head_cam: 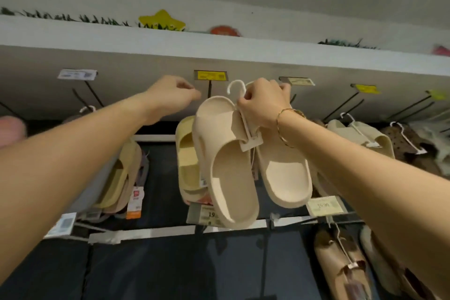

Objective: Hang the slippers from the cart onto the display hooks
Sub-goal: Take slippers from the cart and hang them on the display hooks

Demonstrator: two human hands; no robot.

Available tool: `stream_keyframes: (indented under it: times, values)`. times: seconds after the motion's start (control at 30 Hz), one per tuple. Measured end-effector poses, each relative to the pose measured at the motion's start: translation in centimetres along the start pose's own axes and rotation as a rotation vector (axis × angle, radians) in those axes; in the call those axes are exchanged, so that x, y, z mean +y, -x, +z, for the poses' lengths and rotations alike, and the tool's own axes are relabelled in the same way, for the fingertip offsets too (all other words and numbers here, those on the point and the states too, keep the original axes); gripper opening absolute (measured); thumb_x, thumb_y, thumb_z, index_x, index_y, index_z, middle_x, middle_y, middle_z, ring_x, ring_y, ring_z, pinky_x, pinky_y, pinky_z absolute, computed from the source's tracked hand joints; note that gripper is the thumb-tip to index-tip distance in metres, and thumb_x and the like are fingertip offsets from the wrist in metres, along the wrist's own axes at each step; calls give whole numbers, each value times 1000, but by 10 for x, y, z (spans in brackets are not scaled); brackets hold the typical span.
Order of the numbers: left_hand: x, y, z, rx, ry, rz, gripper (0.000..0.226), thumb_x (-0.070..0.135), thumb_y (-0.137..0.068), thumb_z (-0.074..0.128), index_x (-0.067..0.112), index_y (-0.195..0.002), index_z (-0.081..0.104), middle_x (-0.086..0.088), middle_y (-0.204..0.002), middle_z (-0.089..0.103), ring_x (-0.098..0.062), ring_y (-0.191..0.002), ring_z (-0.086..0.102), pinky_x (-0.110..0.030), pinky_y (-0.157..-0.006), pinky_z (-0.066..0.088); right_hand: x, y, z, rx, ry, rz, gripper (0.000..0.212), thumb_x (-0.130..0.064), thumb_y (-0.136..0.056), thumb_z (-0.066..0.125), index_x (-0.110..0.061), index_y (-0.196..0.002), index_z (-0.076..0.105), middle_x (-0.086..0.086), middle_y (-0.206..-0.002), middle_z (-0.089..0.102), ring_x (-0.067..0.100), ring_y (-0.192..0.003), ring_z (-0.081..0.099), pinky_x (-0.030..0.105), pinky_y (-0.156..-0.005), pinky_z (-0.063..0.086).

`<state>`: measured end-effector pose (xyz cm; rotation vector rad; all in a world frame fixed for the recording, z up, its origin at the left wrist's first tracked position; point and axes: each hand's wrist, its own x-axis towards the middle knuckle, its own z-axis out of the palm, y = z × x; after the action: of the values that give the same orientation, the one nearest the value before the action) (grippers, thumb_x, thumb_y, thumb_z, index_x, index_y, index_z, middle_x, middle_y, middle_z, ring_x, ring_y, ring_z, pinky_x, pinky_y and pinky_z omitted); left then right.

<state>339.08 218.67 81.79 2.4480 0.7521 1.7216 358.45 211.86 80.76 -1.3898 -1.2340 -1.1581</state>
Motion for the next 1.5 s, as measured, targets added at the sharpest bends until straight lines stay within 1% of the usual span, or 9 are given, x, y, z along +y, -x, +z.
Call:
stream_keyframes:
  times: [0.1,0.2,0.33,0.4,0.53,0.7,1.0,1.3,1.5]
  values:
    - [-22,-1,16,-157,-22,-119,31,44,-102,51,25,-124,58,3,-116,62,-19,-104,61,-32,-75,47,1,-10,26,-43,-28,48,27,-34,-91,52,-17,-78,67,2,-73,64,24,-82,58,37,-83,23]
    - [-33,-11,37,-236,31,-139,31,47,-103,44,23,-115,60,-2,-112,64,-20,-101,62,-38,-87,52,13,-12,37,-96,-61,127,28,-35,-93,55,-16,-78,70,1,-70,64,21,-75,57,37,-84,30]
    - [-22,-29,66,-207,192,-67,33,46,-102,48,20,-117,61,-2,-109,66,-19,-100,63,-35,-83,53,46,-19,32,-117,-75,209,31,-37,-91,59,-13,-77,73,5,-76,71,27,-83,65,47,-96,47]
    - [-7,-37,85,-189,245,-21,32,45,-103,46,20,-118,60,-3,-110,66,-21,-101,62,-38,-91,52,64,-22,22,-92,-70,243,32,-36,-90,59,-13,-72,72,4,-73,69,27,-84,64,46,-97,46]
    - [18,-55,129,-93,218,89,33,38,-107,38,17,-124,56,-2,-114,61,-15,-91,55,-28,-73,45,106,-27,11,19,-118,318,31,-35,-93,57,-12,-78,72,-1,-68,62,15,-72,53,38,-88,34]
    - [39,-71,178,-133,102,137,49,40,-104,46,24,-149,39,-2,-141,53,-22,-117,53,-34,-93,44,164,-36,27,40,-128,379,30,-36,-93,55,-17,-76,72,0,-72,65,23,-83,56,36,-83,27]
    - [37,-102,257,-8,80,55,59,45,-97,58,30,-149,33,-1,-139,54,-25,-121,55,-37,-95,46,236,-77,68,31,-154,191,30,-26,-89,52,-19,-64,65,-3,-59,56,12,-68,48,37,-87,24]
    - [0,-131,318,209,-29,42,51,51,-97,53,31,-143,45,1,-133,59,-25,-121,57,-38,-98,48,277,-79,145,-102,-241,232,20,-34,-92,56,-20,-80,66,0,-79,60,25,-87,49,40,-90,27]
    - [-66,-142,366,165,-176,-95,59,51,-102,34,33,-156,19,-10,-153,42,-33,-147,27,-54,-118,29,278,-67,224,-117,-231,211,26,-33,-98,48,-18,-90,67,3,-98,60,28,-109,46,41,-96,31]
